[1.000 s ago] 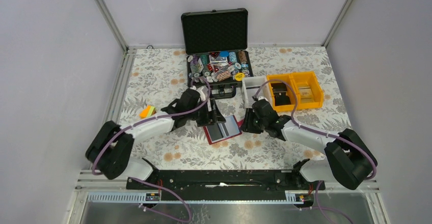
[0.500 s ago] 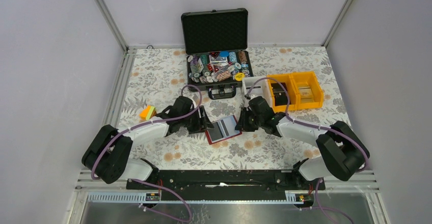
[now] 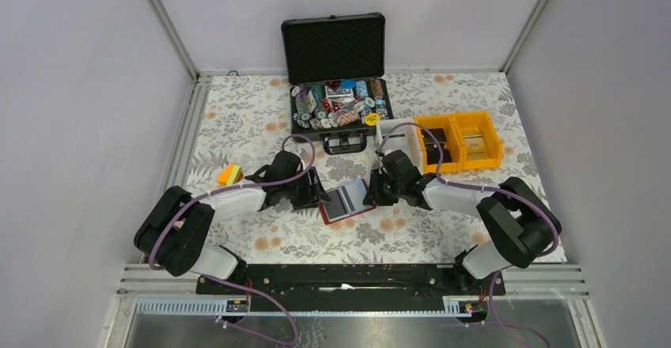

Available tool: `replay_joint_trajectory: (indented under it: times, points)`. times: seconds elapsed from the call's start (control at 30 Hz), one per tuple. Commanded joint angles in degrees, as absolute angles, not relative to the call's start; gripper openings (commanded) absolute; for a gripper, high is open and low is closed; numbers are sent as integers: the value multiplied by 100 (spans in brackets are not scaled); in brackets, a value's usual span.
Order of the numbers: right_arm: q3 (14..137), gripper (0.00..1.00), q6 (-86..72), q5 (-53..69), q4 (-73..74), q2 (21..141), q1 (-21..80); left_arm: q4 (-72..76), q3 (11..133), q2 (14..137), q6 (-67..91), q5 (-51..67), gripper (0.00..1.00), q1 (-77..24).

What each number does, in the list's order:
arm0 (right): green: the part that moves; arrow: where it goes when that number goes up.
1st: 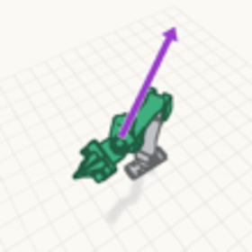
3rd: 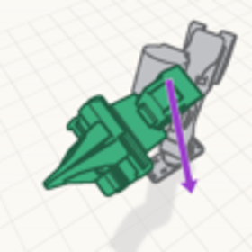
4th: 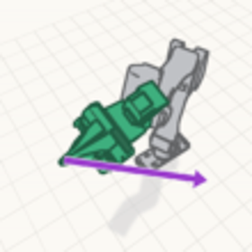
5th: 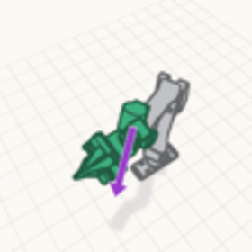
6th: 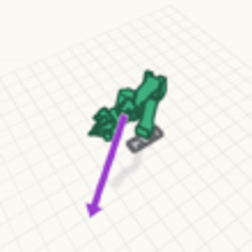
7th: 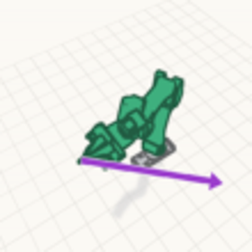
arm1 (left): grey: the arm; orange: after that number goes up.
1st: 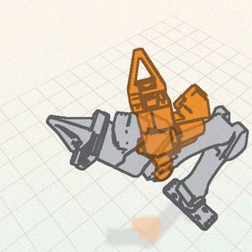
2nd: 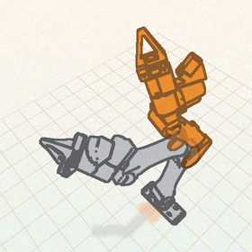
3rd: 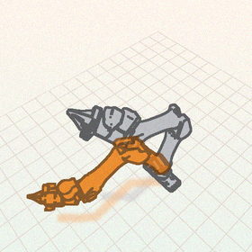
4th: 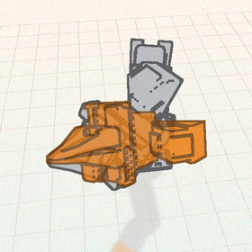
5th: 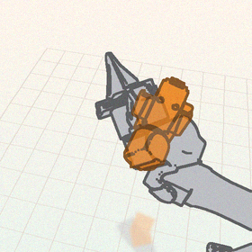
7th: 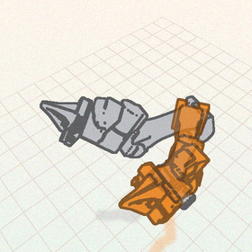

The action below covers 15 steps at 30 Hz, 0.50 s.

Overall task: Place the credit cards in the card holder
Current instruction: Insert the credit card into the card holder.

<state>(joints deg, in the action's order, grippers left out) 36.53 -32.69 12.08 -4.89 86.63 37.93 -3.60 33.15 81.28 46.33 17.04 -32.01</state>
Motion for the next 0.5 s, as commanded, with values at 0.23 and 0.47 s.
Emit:
replay_joint_trajectory:
  times: [0.23, 0.47]
  points:
    - [3804, 20, -3452, 1505, -861, 8673, 3809, -19, 3234, 8339, 4589, 1679, 44, -3173]
    - [3713, 16, -3697, 1669, -1081, 8548, 3814, -26, 3234, 8374, 4588, 1712, 43, -3173]
